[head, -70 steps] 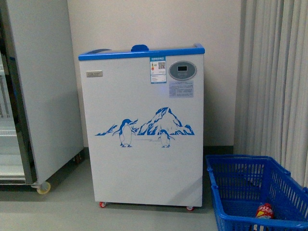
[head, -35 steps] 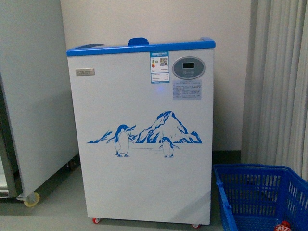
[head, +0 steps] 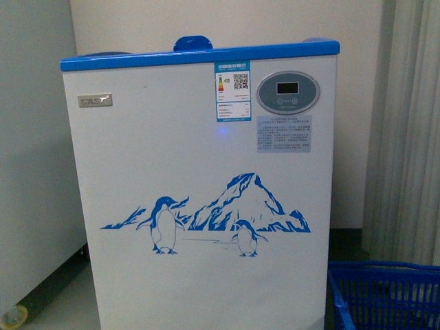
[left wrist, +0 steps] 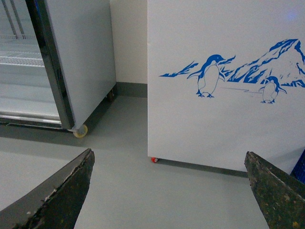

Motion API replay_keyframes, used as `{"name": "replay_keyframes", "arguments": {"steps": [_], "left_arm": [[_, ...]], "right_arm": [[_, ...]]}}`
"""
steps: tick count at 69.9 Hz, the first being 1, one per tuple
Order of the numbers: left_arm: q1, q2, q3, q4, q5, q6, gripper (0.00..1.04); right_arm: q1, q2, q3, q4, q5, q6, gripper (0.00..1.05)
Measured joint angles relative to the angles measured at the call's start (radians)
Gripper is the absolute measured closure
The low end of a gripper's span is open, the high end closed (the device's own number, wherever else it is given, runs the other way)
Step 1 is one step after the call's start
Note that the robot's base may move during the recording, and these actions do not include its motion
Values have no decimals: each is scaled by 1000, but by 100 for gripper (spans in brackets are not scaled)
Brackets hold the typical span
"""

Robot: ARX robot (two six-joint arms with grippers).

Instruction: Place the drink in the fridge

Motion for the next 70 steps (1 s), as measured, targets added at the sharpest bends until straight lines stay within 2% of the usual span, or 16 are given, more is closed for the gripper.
{"name": "replay_keyframes", "arguments": {"steps": [34,38,39,42,46,54,59,70], "left_arm": [[0,0,0,0,0,0,8],[0,0,0,0,2,0,8],[0,0,0,0,1,0,8],[0,-1,0,0,0,0,8],[0,1,0,0,0,0,8],[0,0,0,0,0,0,8],[0,0,0,0,0,0,8],[0,0,0,0,0,0,8]], "right_arm": [[1,2,1,-2,7,0,8],[32,83,50,-135,142,53,8],[35,140,79,-187,222,86,8],[7,280,119,-217,322,113,8],[-56,463,148,-158,332,136,8],[-170,875,210,87,296,144,8],[-204,1126,272,233,286,146,8],[-245,1536,399,366,310,167,8]]}}
